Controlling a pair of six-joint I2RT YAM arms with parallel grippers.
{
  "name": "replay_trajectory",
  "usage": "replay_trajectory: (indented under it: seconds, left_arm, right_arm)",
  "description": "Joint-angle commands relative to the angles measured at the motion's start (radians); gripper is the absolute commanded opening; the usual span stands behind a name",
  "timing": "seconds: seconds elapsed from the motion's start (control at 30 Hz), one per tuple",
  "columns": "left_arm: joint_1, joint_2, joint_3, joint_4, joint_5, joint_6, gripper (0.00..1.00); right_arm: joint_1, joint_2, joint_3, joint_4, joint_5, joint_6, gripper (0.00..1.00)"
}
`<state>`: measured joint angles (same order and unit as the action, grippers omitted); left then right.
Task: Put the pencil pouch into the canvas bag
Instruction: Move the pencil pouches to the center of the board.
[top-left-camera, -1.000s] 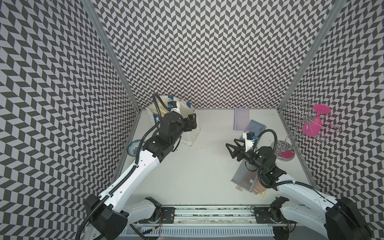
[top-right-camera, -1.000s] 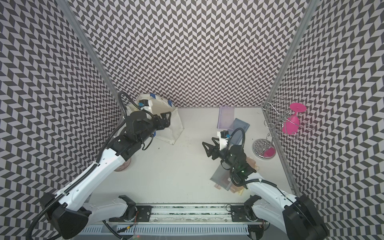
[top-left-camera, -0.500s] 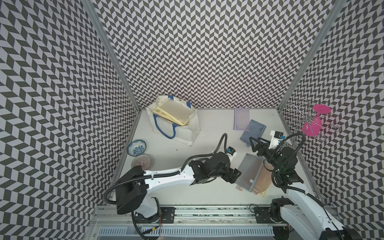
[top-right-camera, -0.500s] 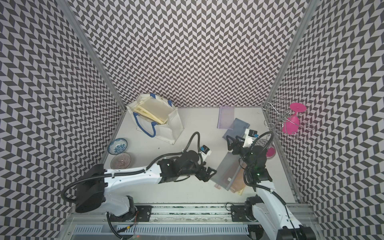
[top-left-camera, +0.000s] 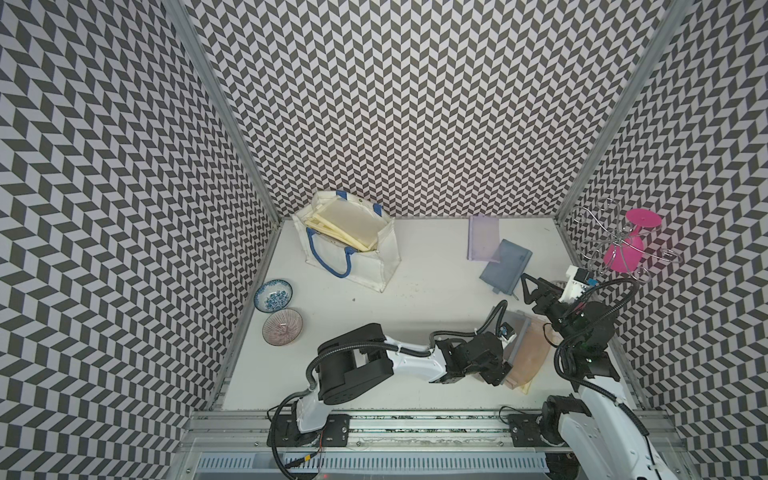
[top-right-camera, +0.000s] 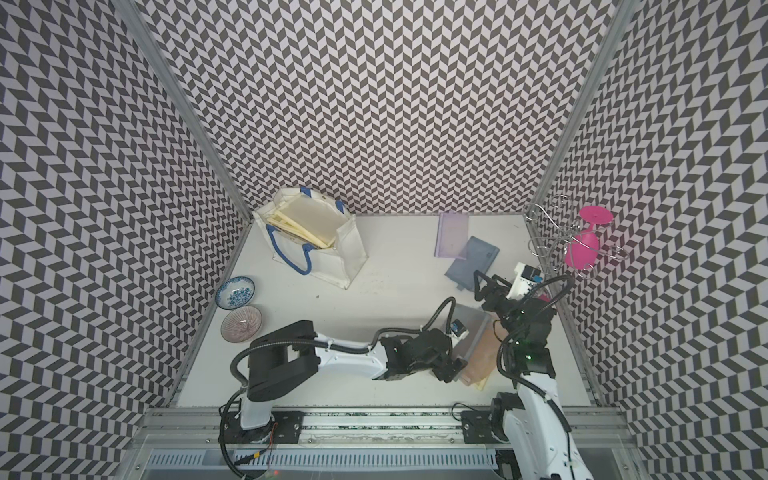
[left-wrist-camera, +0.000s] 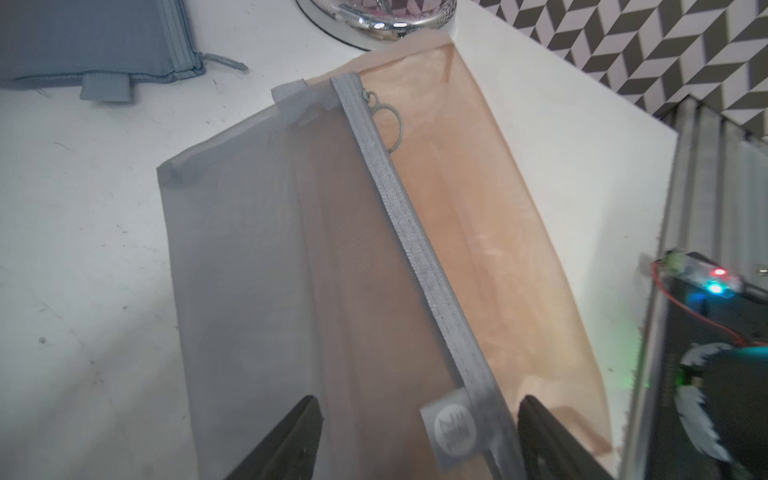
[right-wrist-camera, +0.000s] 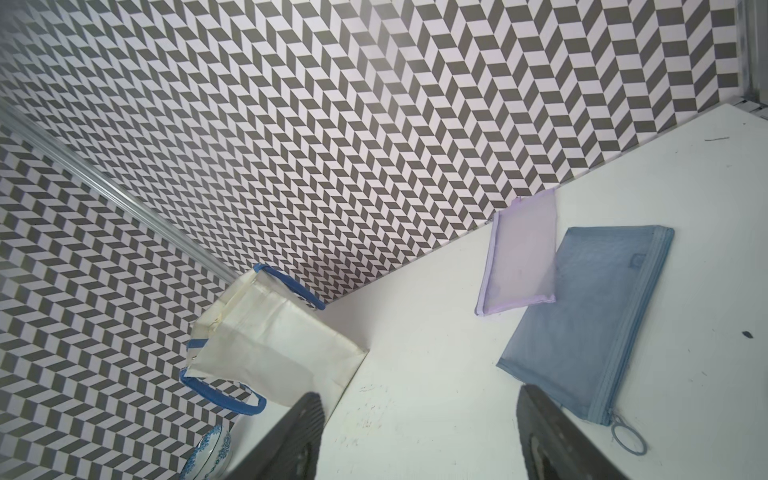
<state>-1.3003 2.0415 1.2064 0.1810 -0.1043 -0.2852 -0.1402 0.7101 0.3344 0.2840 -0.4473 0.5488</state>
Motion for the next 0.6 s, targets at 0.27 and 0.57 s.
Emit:
replay_trajectory:
  seconds: [0.27, 0.57]
  left_arm:
    - [-0.035, 0.136, 0.135, -0.218, -0.295, 0.030, 0.74]
    - [0.000, 0.083, 0.069, -0.356, -0.389, -0.103, 0.72]
  right_arm:
    - [-0.018, 0.007, 0.011, 0.000, 0.020, -0.064, 0.75]
    - [-0.022, 0.016, 0.005, 0.000, 0.032, -0.089, 0.74]
